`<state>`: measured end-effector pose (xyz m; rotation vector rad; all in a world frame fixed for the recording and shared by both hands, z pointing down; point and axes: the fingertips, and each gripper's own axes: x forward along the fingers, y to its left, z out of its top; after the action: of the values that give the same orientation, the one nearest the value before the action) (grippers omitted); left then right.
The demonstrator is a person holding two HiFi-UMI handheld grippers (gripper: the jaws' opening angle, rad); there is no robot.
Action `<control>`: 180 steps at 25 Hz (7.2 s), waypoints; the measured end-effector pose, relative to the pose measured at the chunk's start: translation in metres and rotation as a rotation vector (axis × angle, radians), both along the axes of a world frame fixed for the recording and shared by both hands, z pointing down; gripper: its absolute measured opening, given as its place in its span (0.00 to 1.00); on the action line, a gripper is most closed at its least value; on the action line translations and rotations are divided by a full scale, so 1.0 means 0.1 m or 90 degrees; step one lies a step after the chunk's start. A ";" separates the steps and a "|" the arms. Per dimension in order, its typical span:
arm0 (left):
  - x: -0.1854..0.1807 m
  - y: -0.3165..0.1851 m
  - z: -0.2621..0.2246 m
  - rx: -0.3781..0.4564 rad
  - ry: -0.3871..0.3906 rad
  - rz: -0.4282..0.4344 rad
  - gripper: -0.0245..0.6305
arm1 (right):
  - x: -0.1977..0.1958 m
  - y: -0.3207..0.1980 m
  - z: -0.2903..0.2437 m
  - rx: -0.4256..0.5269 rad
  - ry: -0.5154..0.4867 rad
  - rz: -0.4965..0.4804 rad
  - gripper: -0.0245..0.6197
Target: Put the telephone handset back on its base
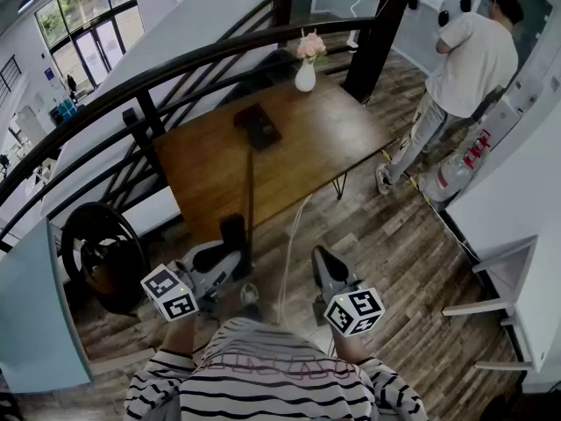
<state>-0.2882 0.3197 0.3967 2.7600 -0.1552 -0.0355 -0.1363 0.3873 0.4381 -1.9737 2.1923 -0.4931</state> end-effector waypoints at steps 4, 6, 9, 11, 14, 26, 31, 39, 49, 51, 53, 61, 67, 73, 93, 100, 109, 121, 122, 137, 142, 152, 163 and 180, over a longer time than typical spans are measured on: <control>-0.03 0.12 -0.02 0.003 0.001 -0.002 0.15 | -0.07 0.11 -0.05 0.011 -0.006 -0.011 0.04; -0.04 0.18 -0.03 0.004 -0.001 -0.004 0.15 | -0.08 0.16 -0.08 0.021 -0.009 -0.011 0.04; -0.04 0.23 -0.02 -0.001 -0.001 -0.006 0.15 | -0.05 0.20 -0.09 0.025 -0.017 -0.008 0.04; -0.01 0.20 0.01 -0.010 0.001 -0.005 0.15 | -0.01 0.20 -0.07 0.023 -0.028 -0.005 0.04; 0.07 0.08 0.06 -0.017 -0.002 -0.003 0.15 | 0.05 0.14 -0.01 0.021 -0.040 -0.002 0.04; 0.88 -1.20 0.32 -0.047 -0.002 0.050 0.15 | 0.61 -0.98 0.19 -0.004 -0.037 0.019 0.04; 1.20 -1.93 0.34 -0.058 0.008 0.059 0.15 | 0.91 -1.72 0.22 -0.007 -0.038 0.023 0.04; 1.36 -2.95 0.32 -0.083 0.033 0.046 0.15 | 1.07 -2.76 0.16 -0.010 -0.037 0.015 0.04; 1.52 -3.54 0.50 -0.116 0.041 0.003 0.15 | 1.40 -3.46 0.32 -0.028 -0.052 -0.006 0.04; 1.53 -3.61 0.49 -0.115 0.042 -0.014 0.15 | 1.48 -3.61 0.31 -0.028 -0.051 -0.021 0.04; 1.53 -3.69 0.50 -0.112 0.041 -0.039 0.15 | 1.55 -3.78 0.31 -0.026 -0.049 -0.042 0.04; 1.95 -3.97 0.47 -0.119 0.062 -0.146 0.15 | 2.06 -4.35 0.26 -0.033 -0.045 -0.155 0.04; 2.42 -4.07 0.52 -0.115 0.055 -0.200 0.15 | 2.59 -4.56 0.27 -0.030 -0.051 -0.222 0.04; 2.86 -4.14 0.60 -0.105 0.059 -0.254 0.15 | 3.09 -4.62 0.40 -0.045 -0.053 -0.296 0.04; 3.12 -5.03 1.08 -0.169 0.087 -0.224 0.15 | 3.43 -5.08 0.58 -0.084 -0.060 -0.311 0.04; 3.06 -5.45 1.49 -0.224 0.087 -0.208 0.15 | 3.21 -5.27 0.67 -0.103 -0.068 -0.306 0.04; 2.93 -5.83 2.02 -0.302 0.090 -0.219 0.15 | 2.96 -5.40 0.77 -0.127 -0.066 -0.309 0.04; 2.84 -6.14 2.57 -0.386 0.095 -0.251 0.15 | 3.04 -5.49 0.96 -0.158 -0.061 -0.277 0.04; 2.84 -6.15 2.59 -0.393 0.098 -0.251 0.15 | 3.05 -5.49 0.97 -0.159 -0.061 -0.274 0.04; 2.73 -6.30 2.85 -0.460 0.107 -0.272 0.15 | 3.01 -5.57 1.01 -0.169 -0.053 -0.267 0.04; 2.77 -6.33 2.85 -0.457 0.106 -0.255 0.15 | 2.99 -5.59 1.04 -0.176 -0.051 -0.270 0.04; 2.77 -6.36 2.90 -0.489 0.130 -0.242 0.15 | 2.97 -5.63 1.05 -0.181 -0.048 -0.272 0.04; 2.80 -6.33 2.89 -0.527 0.159 -0.229 0.15 | 2.94 -5.64 1.09 -0.182 -0.049 -0.280 0.04; 2.67 -6.19 2.87 -0.435 0.033 -0.278 0.36 | 2.94 -5.60 1.08 -0.180 -0.052 -0.283 0.04</control>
<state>-0.0214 -0.2997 0.6839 2.0013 -0.6258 -0.1399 0.1572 -0.1726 0.5460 -1.5272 2.6316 -0.9715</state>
